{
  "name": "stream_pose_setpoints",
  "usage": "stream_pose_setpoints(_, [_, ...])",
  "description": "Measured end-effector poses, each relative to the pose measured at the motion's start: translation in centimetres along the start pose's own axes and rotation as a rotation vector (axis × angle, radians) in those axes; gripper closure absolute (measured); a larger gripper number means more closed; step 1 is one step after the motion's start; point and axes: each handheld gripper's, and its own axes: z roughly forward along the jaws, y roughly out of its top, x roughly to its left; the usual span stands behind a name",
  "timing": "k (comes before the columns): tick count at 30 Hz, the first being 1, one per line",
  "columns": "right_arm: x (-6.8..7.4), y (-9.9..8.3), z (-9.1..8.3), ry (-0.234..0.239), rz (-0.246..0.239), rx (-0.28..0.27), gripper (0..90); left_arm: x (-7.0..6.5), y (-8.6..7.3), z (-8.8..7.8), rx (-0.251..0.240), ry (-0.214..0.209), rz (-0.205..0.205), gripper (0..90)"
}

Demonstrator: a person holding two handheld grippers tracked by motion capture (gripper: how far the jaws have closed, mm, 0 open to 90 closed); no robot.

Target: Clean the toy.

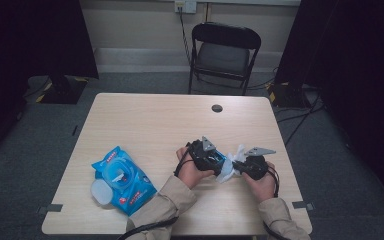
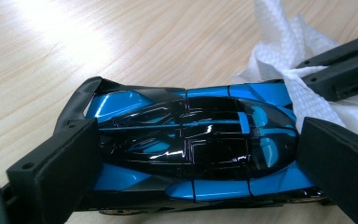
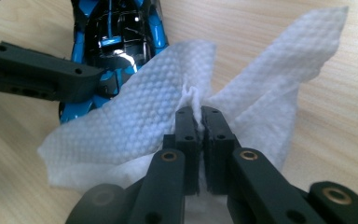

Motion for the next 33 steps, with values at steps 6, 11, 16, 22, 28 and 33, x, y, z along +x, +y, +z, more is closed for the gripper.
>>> stream_pose_setpoints(6, [0.4,-0.4,-0.4,0.012,-0.016,0.002,86.7,0.0,0.0,0.0,-0.003,0.0,0.0,0.0])
stream_pose_setpoints(11, [0.9,-0.8,-0.9,0.022,-0.028,0.004,86.8,0.0,0.0,0.0,-0.003,0.0,0.0,0.0])
stream_pose_setpoints(16, [1.5,-1.1,-1.1,0.031,-0.055,0.015,86.8,0.0,-0.1,0.0,-0.003,0.001,-0.001,0.0])
stream_pose_setpoints(22, [2.0,-1.2,-1.4,0.039,-0.069,0.026,86.8,0.0,-0.1,0.0,-0.005,0.001,-0.003,0.0])
stream_pose_setpoints(28, [2.4,-1.4,-1.6,0.05,-0.061,0.033,86.8,-0.1,0.0,0.0,0.003,0.002,-0.001,0.0])
stream_pose_setpoints(33, [3.2,-1.5,-1.6,0.062,-0.067,0.039,86.8,-0.1,-0.1,0.0,-0.002,0.003,-0.001,0.0])
